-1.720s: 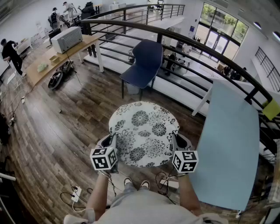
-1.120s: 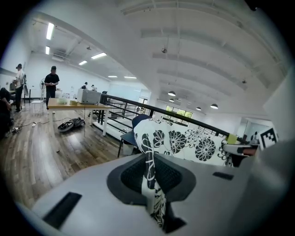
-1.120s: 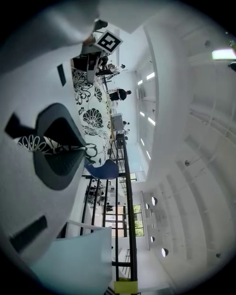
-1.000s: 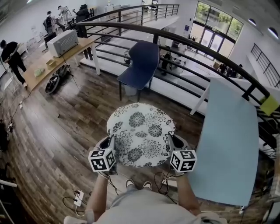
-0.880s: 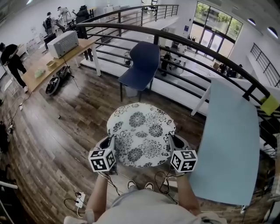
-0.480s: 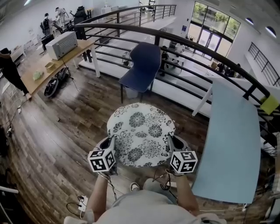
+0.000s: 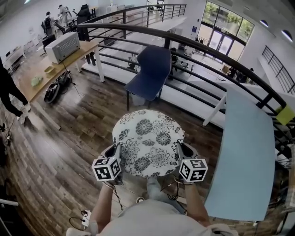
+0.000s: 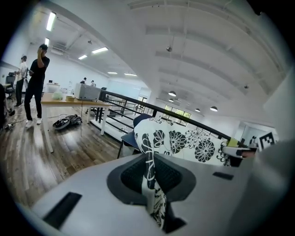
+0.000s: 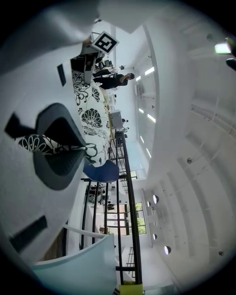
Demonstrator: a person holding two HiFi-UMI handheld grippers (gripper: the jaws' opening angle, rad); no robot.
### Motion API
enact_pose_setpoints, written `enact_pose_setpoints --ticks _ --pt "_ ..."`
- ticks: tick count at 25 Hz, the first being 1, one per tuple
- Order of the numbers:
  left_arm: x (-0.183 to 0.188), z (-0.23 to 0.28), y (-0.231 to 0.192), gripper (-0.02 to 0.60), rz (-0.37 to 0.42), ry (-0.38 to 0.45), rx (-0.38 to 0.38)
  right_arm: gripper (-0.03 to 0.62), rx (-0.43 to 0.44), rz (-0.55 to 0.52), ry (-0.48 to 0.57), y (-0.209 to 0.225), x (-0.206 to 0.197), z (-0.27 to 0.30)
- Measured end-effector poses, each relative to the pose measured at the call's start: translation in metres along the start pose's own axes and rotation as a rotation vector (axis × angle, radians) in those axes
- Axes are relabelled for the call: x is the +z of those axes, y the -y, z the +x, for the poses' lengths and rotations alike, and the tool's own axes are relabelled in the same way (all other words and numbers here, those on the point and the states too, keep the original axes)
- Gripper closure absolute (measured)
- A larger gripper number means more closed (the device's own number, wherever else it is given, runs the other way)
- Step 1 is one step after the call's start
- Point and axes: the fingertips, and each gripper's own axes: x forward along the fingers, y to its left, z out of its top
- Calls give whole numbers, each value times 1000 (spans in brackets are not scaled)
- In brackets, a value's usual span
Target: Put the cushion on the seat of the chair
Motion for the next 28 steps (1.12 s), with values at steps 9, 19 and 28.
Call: enact_pose_setpoints --ticks 9,19,28 --pt "56 73 -4 551 10 16 29 574 31 -11 5 37 46 81" --pt "103 171 19 551 12 17 47 574 48 -13 3 112 89 161" --pt "119 234 31 551 0 -2 77 574 46 11 -1 167 101 209"
